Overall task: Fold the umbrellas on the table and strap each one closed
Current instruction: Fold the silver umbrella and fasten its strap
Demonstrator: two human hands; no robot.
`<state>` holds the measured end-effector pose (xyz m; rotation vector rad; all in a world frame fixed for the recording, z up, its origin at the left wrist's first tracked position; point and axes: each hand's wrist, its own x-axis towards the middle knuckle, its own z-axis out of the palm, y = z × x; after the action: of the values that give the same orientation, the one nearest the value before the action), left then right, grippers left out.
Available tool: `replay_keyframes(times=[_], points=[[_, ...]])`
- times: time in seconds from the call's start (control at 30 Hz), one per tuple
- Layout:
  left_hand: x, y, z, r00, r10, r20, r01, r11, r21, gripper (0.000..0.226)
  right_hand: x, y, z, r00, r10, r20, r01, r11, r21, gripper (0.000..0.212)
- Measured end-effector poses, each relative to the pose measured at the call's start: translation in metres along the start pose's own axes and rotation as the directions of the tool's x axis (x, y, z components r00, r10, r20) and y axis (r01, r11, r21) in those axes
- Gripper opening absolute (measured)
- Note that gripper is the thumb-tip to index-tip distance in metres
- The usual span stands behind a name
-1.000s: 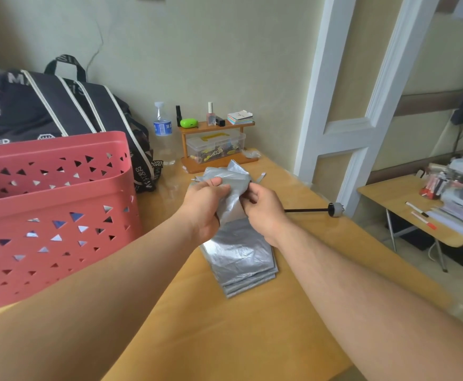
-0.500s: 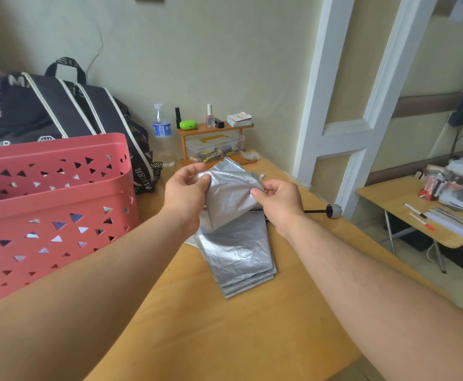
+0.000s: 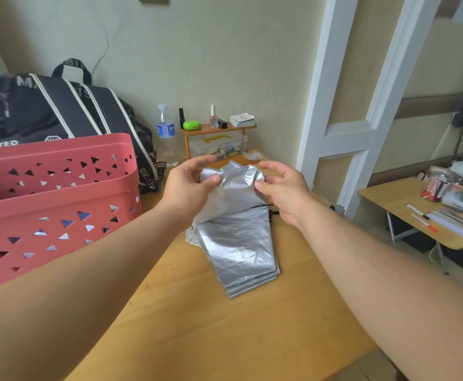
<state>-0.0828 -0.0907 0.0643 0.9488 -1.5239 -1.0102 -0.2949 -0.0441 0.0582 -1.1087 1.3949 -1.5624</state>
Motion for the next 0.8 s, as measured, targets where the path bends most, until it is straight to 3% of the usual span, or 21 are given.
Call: replay_keyframes(times=[0.13,0.3,0.53,0.63,0.8], points=[[-0.001,-0.006,-0.005,0.996,-0.037,-0.077,0.036,0.999,-0.01,0.035,-0.001,-0.003,-0.001,0.998,-0.03,-0.052,0.025,0.996,-0.087,0.043],[-0.009,-0.007,-0.003,0.996,-0.094,0.013,0.095,0.984,-0.149,0.036,0.0,-0.005,0.003,1.0,-0.01,-0.022,0.008,0.996,-0.087,0.038],[-0.01,-0.005,-0.006,0.998,-0.06,0.008,0.06,0.998,-0.014,0.038,0.008,-0.006,-0.005,0.994,-0.052,-0.092,0.037,0.987,-0.159,0.029],[-0.009,-0.003,-0.005,0.998,-0.053,-0.045,0.059,0.989,0.132,0.024,0.004,-0.005,-0.01,0.993,-0.104,-0.051,0.086,0.96,-0.267,0.042],[-0.011,0.002,0.002,0.998,0.011,-0.066,0.002,0.982,0.191,0.009,-0.006,-0.005,-0.014,0.987,-0.09,0.13,0.135,0.907,-0.398,0.074]])
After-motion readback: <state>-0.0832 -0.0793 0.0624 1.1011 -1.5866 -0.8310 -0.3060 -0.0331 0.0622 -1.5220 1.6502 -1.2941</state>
